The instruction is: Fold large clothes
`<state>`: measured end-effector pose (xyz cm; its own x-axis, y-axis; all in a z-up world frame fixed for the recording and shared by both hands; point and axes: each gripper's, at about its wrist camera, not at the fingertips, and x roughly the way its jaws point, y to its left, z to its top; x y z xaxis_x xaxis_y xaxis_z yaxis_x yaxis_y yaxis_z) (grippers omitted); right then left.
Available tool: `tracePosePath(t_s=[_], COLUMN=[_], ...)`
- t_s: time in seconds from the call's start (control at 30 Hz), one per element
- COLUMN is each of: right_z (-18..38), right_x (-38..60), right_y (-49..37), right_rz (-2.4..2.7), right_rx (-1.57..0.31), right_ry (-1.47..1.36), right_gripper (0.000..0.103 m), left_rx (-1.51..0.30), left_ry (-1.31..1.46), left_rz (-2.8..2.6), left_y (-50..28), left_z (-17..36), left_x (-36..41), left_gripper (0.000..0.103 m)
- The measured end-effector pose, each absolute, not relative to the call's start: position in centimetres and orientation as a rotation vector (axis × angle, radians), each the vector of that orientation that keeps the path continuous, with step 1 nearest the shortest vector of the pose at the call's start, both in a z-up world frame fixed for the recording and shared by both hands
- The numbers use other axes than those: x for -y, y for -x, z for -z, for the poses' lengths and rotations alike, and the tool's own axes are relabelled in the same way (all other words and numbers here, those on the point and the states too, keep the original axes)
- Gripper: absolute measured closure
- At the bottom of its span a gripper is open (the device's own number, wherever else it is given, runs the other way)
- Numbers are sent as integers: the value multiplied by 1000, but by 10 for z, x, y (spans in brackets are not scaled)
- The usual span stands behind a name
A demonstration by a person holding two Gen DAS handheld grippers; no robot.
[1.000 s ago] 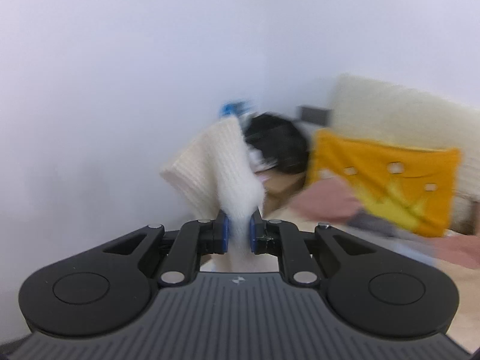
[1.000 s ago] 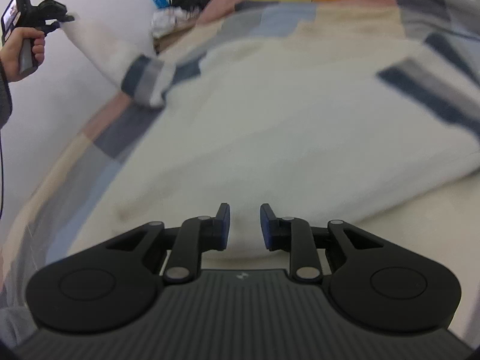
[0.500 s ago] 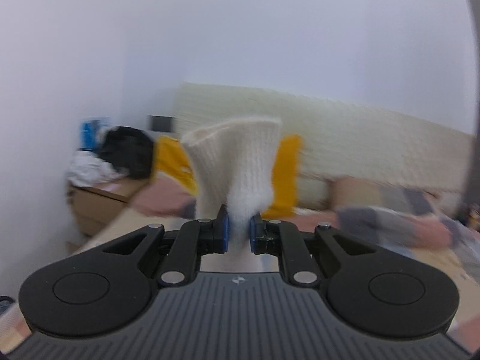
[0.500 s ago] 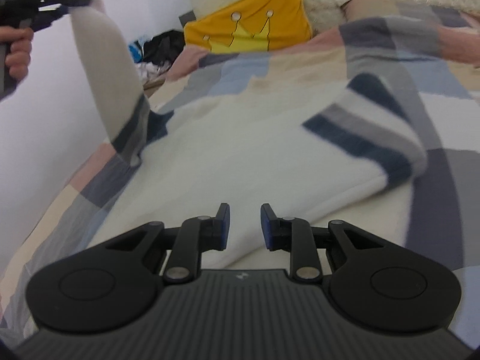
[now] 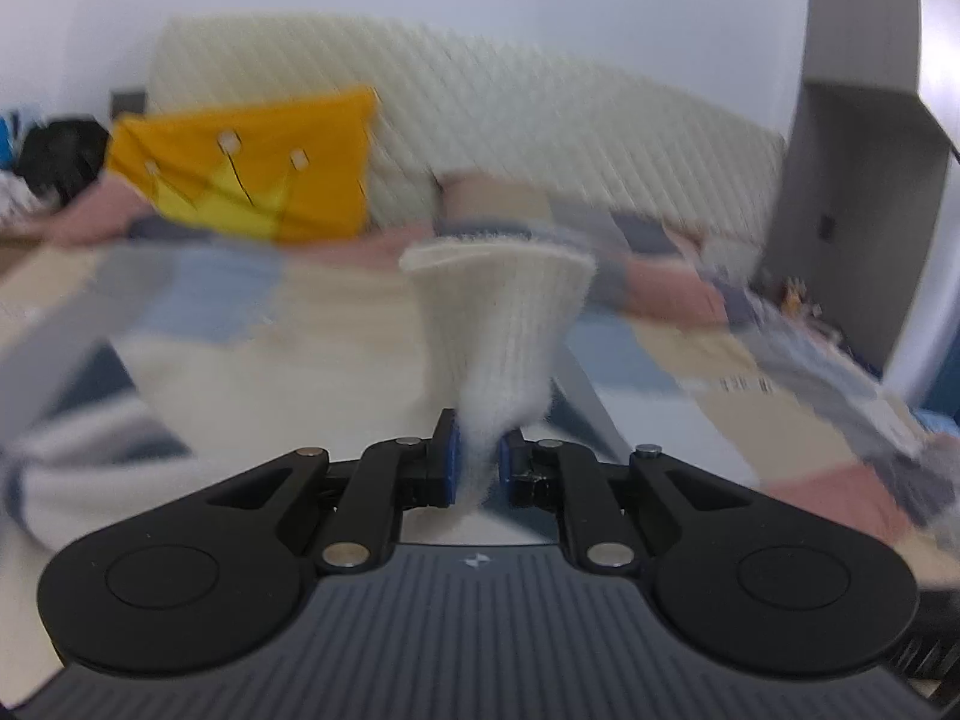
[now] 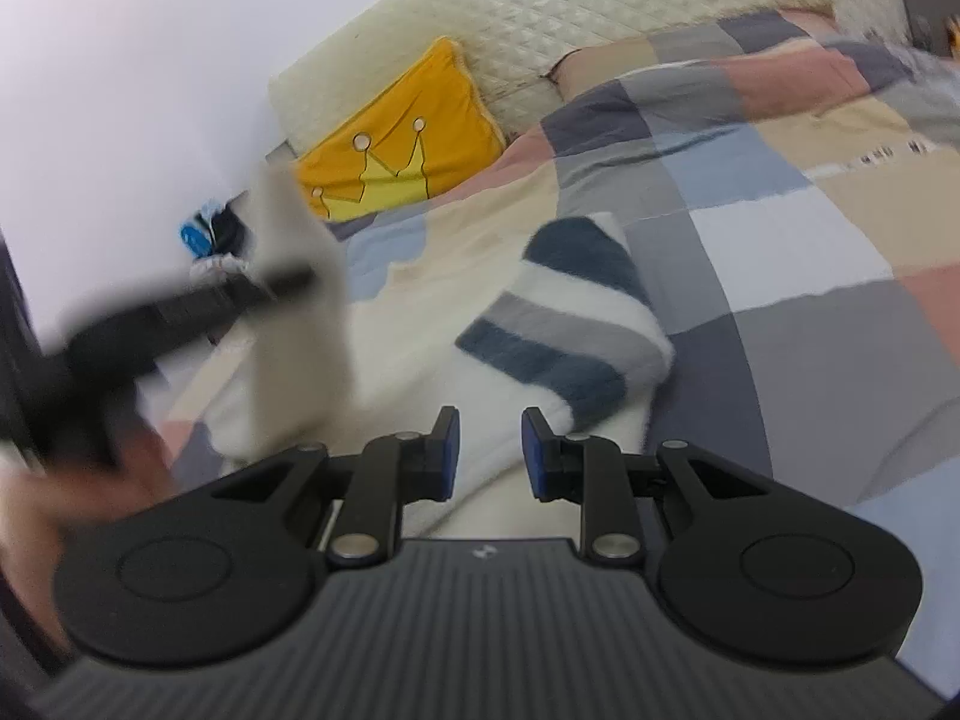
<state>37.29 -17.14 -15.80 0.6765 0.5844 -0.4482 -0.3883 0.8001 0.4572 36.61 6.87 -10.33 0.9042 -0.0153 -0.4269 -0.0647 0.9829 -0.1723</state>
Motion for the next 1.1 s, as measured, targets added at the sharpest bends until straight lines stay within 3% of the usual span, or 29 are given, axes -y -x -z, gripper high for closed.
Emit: tracePosePath(t_s=[0.2, 0.4, 0.47, 0.5, 0.53, 0.83, 0.97, 1.1], right_z=[165, 172, 175, 176, 177, 181, 175, 166], right_x=[184, 190, 191, 191, 191, 195, 195, 181], right_y=[-383, -387, -388, -389, -390, -393, -394, -395], right_rz=[-541, -552, -562, -566, -569, -541, -560, -653], right_rx=[-628, -643, -653, -660, -663, -673, -650, -629], right_ry=[-393, -452, -478, -491, -500, -554, -560, -539], right_gripper=[76, 76, 76, 76, 76, 71, 48, 45], left_rx=[-530, -565, -590, -598, -592, -556, -532, -572], left_ry=[178, 159, 212, 254, 291, 261, 366, 468], left_rz=[-3, 37, 62, 89, 111, 84, 58, 16], left_y=[-372, -366, -361, -357, -351, -306, -298, -303], left_z=[163, 162, 157, 157, 156, 142, 140, 142], left_x=[-48, -58, -67, -72, -76, -105, -129, -155], left_gripper=[88, 85, 65, 44, 38, 38, 38, 38])
